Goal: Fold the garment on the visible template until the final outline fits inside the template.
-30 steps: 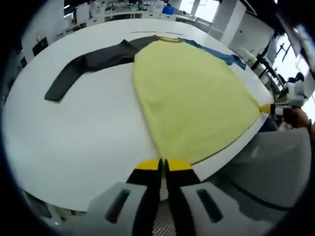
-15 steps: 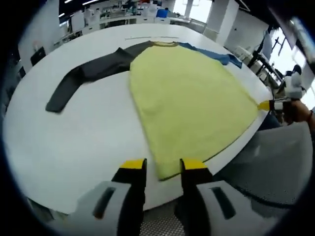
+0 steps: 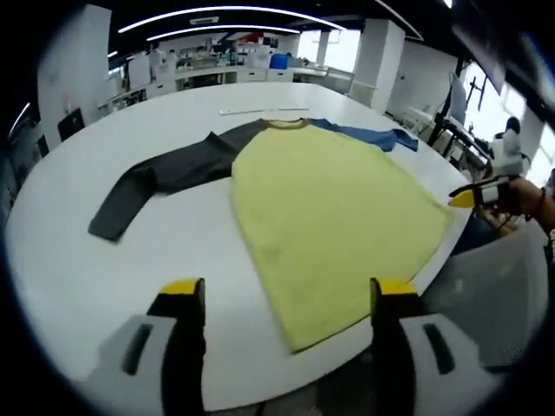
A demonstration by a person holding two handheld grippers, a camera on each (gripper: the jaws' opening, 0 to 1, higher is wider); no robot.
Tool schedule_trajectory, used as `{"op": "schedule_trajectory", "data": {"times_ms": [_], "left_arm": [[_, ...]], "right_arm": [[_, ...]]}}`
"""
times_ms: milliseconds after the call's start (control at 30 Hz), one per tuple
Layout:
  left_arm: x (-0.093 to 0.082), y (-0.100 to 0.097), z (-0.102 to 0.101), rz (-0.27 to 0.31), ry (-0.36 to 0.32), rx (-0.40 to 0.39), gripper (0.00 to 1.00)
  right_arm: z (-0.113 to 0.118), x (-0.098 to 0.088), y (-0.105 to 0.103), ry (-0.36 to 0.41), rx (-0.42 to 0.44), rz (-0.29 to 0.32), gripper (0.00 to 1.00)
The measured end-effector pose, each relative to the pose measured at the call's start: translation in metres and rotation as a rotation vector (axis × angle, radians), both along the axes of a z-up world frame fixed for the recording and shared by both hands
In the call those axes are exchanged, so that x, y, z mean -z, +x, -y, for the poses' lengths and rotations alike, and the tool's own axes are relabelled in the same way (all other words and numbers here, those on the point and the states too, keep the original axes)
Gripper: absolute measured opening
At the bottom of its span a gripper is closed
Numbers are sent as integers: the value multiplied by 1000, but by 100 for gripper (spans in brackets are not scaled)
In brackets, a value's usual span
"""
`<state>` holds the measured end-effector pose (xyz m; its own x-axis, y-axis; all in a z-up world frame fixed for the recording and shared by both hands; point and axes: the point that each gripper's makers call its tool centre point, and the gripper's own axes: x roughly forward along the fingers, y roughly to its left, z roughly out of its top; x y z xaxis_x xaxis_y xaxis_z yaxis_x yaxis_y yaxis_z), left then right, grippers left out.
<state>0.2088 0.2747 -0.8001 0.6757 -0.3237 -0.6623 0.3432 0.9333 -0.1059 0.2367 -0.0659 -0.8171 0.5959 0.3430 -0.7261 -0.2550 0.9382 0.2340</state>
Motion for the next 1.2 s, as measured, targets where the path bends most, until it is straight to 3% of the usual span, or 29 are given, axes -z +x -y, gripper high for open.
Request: {"op": "schedule_trajectory", "data": {"times_ms": [167, 300, 600, 733, 867, 1067, 1200], "left_arm": [[-6, 7, -3, 42, -7, -1, 97], [-9, 12, -7, 54, -21, -13, 99], [-24, 20, -2, 97, -20, 9, 99], [-28, 21, 2, 113, -20, 23, 99], [-32, 21, 6, 124, -14, 34, 99], [-46, 27, 4, 187, -41, 20, 99], [-47, 27, 4, 193, -39, 10, 99]], "right_arm": [[10, -5, 17, 11, 37, 30, 80], [22, -11, 29, 8, 53, 38, 85], [63, -21, 64, 35, 117, 68, 85], [83, -24, 77, 43, 139, 76, 83], [108, -24, 95, -3, 167, 96, 78], [138, -21, 123, -16, 220, 117, 71], [149, -19, 142, 36, 268, 125, 65]]}}
